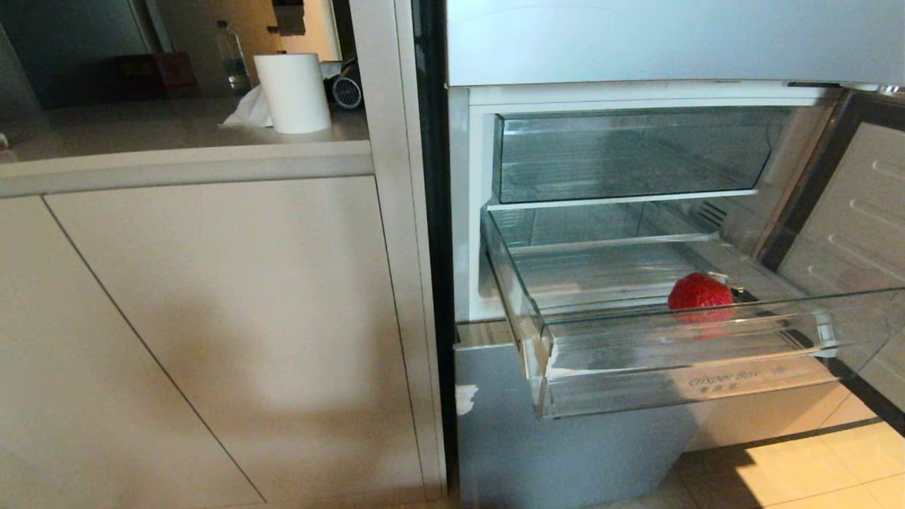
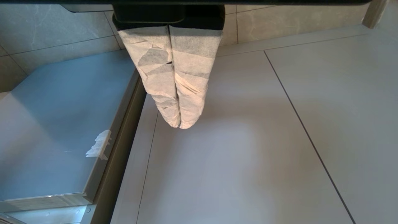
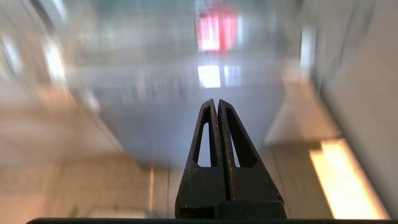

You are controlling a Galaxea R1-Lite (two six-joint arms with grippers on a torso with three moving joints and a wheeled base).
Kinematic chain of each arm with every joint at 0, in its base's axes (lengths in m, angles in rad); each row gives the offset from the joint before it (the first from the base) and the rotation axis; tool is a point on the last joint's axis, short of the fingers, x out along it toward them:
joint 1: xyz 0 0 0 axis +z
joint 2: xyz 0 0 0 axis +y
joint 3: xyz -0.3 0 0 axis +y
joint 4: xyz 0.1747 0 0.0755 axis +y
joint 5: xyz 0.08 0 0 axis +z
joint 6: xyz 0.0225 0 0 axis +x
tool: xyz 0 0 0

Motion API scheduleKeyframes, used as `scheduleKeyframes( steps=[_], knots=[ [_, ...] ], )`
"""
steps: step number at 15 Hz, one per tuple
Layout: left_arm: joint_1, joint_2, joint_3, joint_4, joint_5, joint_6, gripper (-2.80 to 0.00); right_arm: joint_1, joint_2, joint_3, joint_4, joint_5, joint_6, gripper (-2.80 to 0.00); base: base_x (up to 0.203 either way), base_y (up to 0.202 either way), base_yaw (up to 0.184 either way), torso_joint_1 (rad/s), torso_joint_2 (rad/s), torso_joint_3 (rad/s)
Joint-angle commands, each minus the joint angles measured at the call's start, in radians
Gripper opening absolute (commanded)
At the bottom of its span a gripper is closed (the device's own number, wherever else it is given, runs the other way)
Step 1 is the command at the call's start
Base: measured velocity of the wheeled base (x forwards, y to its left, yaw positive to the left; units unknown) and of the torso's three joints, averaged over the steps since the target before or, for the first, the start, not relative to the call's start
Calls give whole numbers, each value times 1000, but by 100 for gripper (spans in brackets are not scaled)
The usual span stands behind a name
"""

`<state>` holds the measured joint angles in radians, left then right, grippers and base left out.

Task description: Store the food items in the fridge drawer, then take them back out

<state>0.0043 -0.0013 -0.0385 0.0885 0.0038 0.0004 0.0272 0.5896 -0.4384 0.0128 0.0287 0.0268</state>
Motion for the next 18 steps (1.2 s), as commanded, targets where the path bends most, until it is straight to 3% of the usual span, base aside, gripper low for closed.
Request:
scheduleKeyframes(
  steps=[1, 4, 8, 10, 18],
  knots=[
    [0, 0, 0, 0, 1, 0, -280, -2, -254, 231, -1, -11, -6, -280, 0, 0, 0, 0, 0, 0],
    [0, 0, 0, 0, -1, 0, -280, -23, -351, 429, -7, -14, -82, -280, 0, 0, 0, 0, 0, 0],
    [0, 0, 0, 0, 1, 0, -280, -31, -591, 439, -5, -18, -109, -280, 0, 0, 0, 0, 0, 0],
    [0, 0, 0, 0, 1, 0, -280, -32, -590, 438, -5, -27, -40, -280, 0, 0, 0, 0, 0, 0],
    [2, 0, 0, 0, 0, 0, -280, -32, -590, 440, -4, -39, -45, -280, -2, 1, -26, 1, 1, 0]
  ],
)
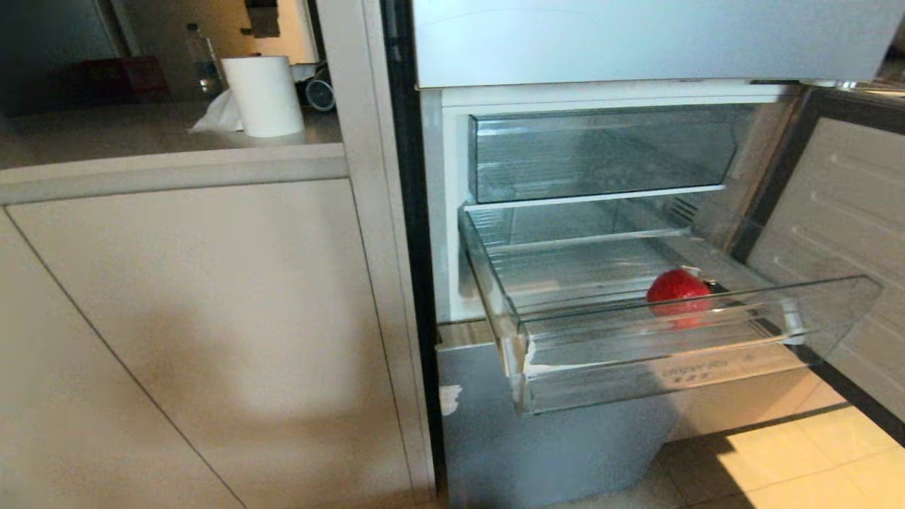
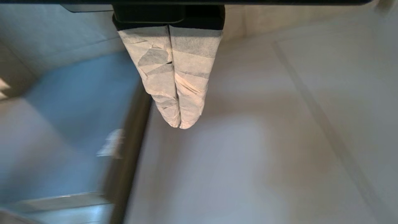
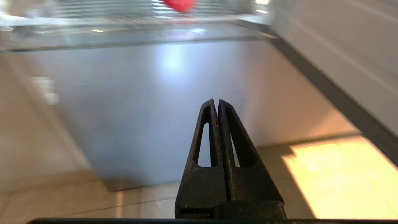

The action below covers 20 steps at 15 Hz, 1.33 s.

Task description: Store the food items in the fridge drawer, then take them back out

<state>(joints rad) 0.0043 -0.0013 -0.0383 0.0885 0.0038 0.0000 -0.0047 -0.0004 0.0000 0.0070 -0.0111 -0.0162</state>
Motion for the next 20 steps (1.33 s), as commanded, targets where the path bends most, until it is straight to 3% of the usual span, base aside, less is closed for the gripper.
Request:
scheduleKeyframes(
  steps=[1, 15, 20],
  knots=[
    [0, 0, 0, 0, 1, 0, -280, 0, 0, 2, 2, -3, -2, -280, -3, 9, -172, 2, 2, 2],
    [0, 0, 0, 0, -1, 0, -280, 0, 0, 0, -2, -4, 13, -280, -1, 8, -175, 3, 1, 2],
    [0, 0, 0, 0, -1, 0, -280, 0, 0, 0, -2, -7, 42, -280, 0, 2, -44, 2, -1, 2]
  ],
)
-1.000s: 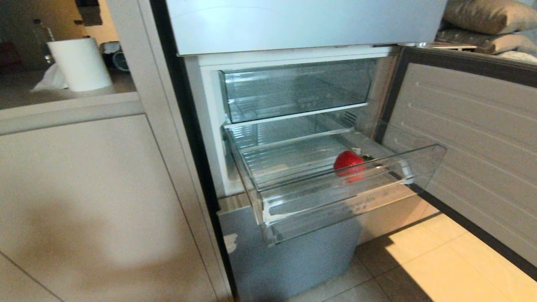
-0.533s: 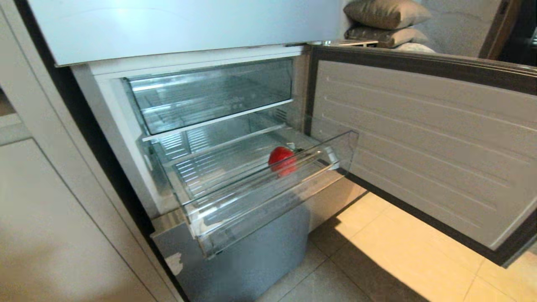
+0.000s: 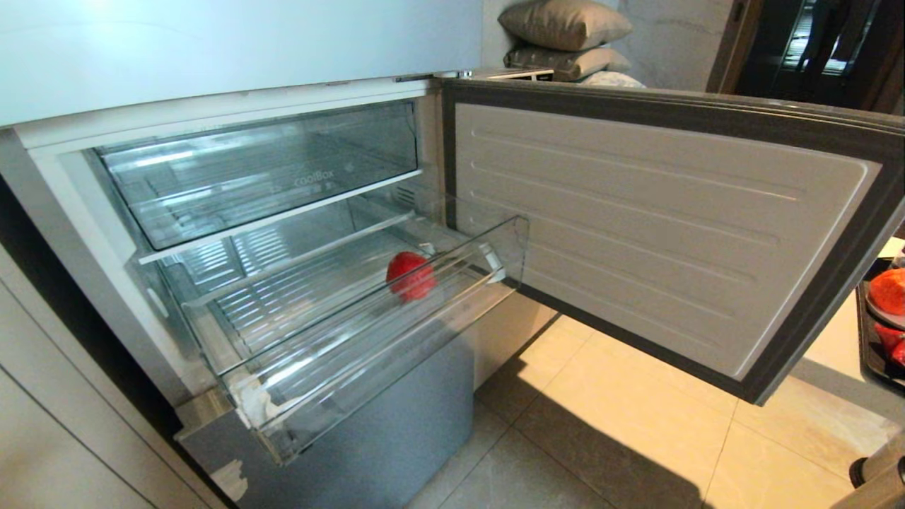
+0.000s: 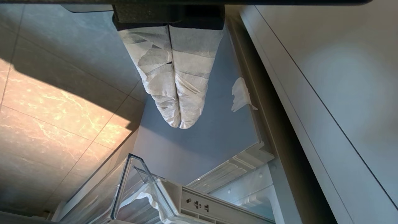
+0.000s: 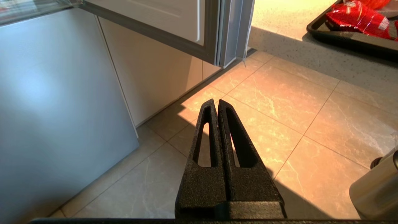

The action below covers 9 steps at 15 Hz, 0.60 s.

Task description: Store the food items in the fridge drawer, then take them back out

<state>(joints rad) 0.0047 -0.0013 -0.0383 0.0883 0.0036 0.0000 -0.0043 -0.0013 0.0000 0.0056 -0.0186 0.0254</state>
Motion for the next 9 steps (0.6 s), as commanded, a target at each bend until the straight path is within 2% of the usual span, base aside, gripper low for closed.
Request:
scheduleKeyframes(
  steps=[1, 4, 6, 8, 9],
  knots=[
    [0, 0, 0, 1, 1, 0, -280, 0, 1, 0, -3, -6, 7, -280, 0, 0, 0, 0, 0, 0],
    [0, 0, 0, 1, 1, 0, -280, -2, 70, -108, 0, -49, 19, -280, 0, 0, 0, 0, 0, 0],
    [0, 0, 0, 1, 0, 0, -280, -21, 227, -215, 0, -92, 71, -280, 0, 0, 0, 0, 0, 0],
    [0, 0, 0, 1, 1, 0, -280, -103, 466, -325, -2, -122, 127, -280, 0, 0, 0, 0, 0, 0],
    [0, 0, 0, 1, 0, 0, -280, -179, 585, -379, -4, -133, 148, -280, 0, 0, 0, 0, 0, 0]
  ],
)
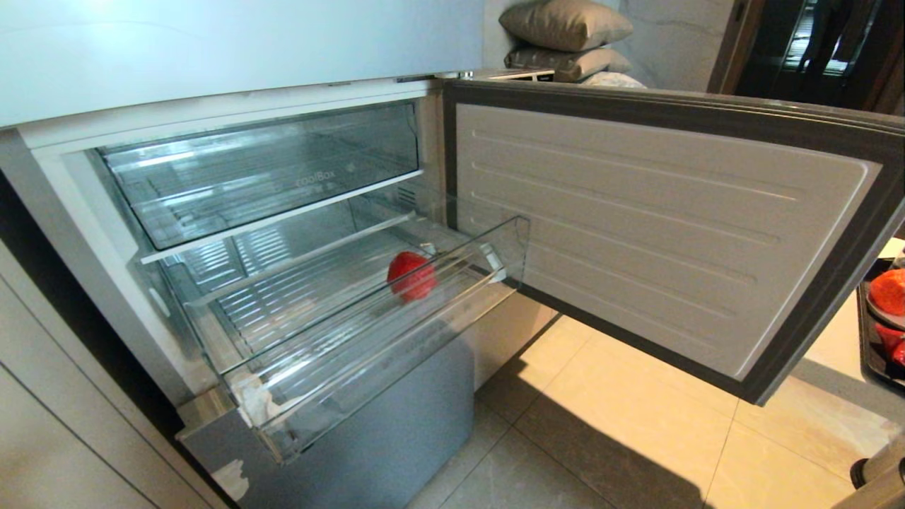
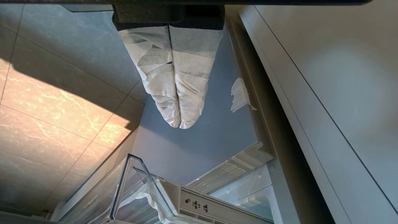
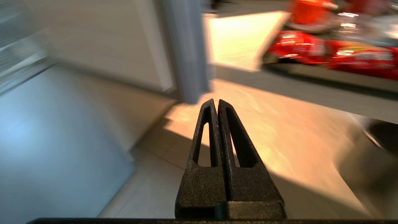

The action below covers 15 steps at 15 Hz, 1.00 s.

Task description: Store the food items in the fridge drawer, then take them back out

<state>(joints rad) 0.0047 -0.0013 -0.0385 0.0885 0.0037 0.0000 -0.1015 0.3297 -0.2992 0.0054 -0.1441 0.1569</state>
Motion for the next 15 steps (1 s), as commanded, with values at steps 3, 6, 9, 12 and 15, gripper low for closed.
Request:
scheduleKeyframes(
  steps=[3, 6, 9, 12, 15],
  knots=[
    [0, 0, 0, 0, 1, 0, -280, -428, 460, -193, -13, -4, 48, -280, 0, 0, 0, 0, 0, 0],
    [1, 0, 0, 0, 0, 0, -280, -761, 583, -245, -82, 138, 29, 0, 0, 0, 0, 0, 0, 0],
    [0, 0, 0, 0, 1, 0, -280, -832, 764, -297, -194, 201, 24, 0, 0, 0, 0, 0, 0, 0],
    [0, 0, 0, 0, 1, 0, -280, -808, 972, -354, -312, 254, 23, 0, 0, 0, 0, 0, 0, 0],
    [0, 0, 0, 0, 0, 0, -280, -783, 1149, -458, -400, 354, 21, 0, 0, 0, 0, 0, 0, 0]
  ],
)
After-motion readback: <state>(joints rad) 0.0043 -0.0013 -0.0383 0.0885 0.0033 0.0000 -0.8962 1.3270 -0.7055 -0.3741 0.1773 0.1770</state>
